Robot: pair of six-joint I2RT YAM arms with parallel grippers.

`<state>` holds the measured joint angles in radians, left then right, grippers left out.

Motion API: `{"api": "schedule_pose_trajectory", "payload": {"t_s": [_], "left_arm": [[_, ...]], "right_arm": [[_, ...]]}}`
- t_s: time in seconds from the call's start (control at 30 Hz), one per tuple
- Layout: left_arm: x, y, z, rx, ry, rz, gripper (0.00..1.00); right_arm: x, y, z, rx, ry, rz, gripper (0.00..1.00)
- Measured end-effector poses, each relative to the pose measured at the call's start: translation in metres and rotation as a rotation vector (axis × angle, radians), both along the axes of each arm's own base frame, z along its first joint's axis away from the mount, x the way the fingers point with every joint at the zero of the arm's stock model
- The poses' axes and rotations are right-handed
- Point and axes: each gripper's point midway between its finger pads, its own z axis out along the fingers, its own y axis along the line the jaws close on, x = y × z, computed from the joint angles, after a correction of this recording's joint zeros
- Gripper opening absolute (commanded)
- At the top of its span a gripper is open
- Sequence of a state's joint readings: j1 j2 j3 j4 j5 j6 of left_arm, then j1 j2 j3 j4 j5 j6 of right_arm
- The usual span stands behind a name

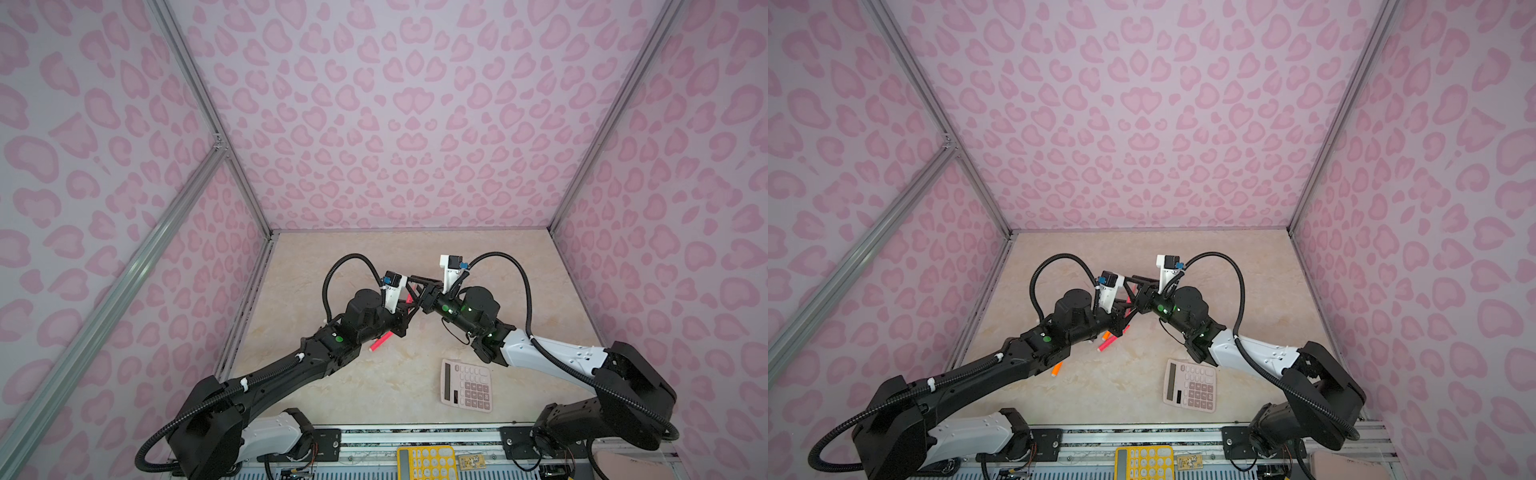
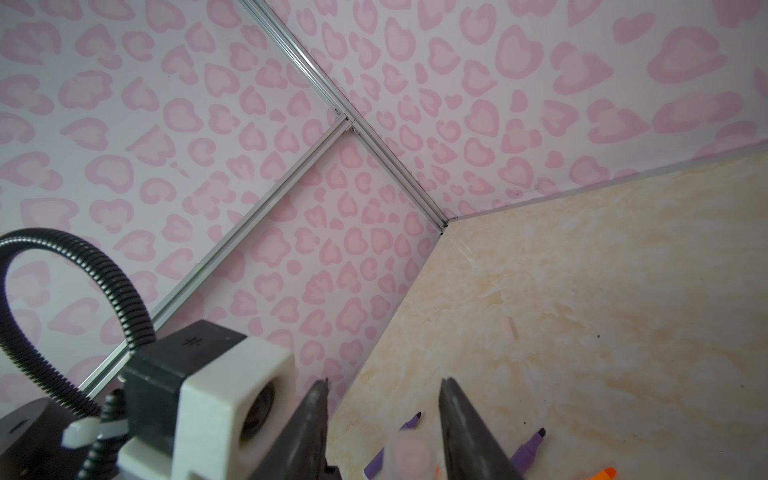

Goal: Insert the pens into the pen caps
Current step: 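Press the cap down with the right gripper while the left gripper holds the highlighter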

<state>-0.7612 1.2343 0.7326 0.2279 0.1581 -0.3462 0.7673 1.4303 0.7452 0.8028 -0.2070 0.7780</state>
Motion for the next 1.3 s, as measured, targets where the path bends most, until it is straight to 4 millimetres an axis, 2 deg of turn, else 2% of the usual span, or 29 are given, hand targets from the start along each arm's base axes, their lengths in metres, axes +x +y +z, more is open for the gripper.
{"api": "schedule_pose_trajectory", "payload": {"t_s": [0.2, 0.33, 0.47, 0.73, 1.3], "left_arm": [[-0.001, -0.003, -0.004, 0.007, 0.01, -0.01, 0.04], [-0.001, -0.004, -0.003, 0.007, 0.008, -0.016, 0.04], [0.0, -0.002, -0.004, 0.016, 0.006, -0.003, 0.04], [0.0, 0.01, -0.002, 0.023, 0.017, 0.029, 0.04], [-0.012, 0.063, 0.008, -0.03, 0.018, 0.05, 0.04]], "right_arm": [[0.009, 0.001, 0.001, -0.006, 0.005, 0.009, 0.33], [0.012, 0.003, -0.001, -0.016, 0.015, 0.018, 0.14], [0.013, 0.004, -0.004, -0.015, 0.033, 0.016, 0.0], [0.008, 0.014, -0.003, -0.009, 0.024, 0.008, 0.0], [-0.012, 0.062, 0.005, 0.02, -0.005, 0.056, 0.0]]}}
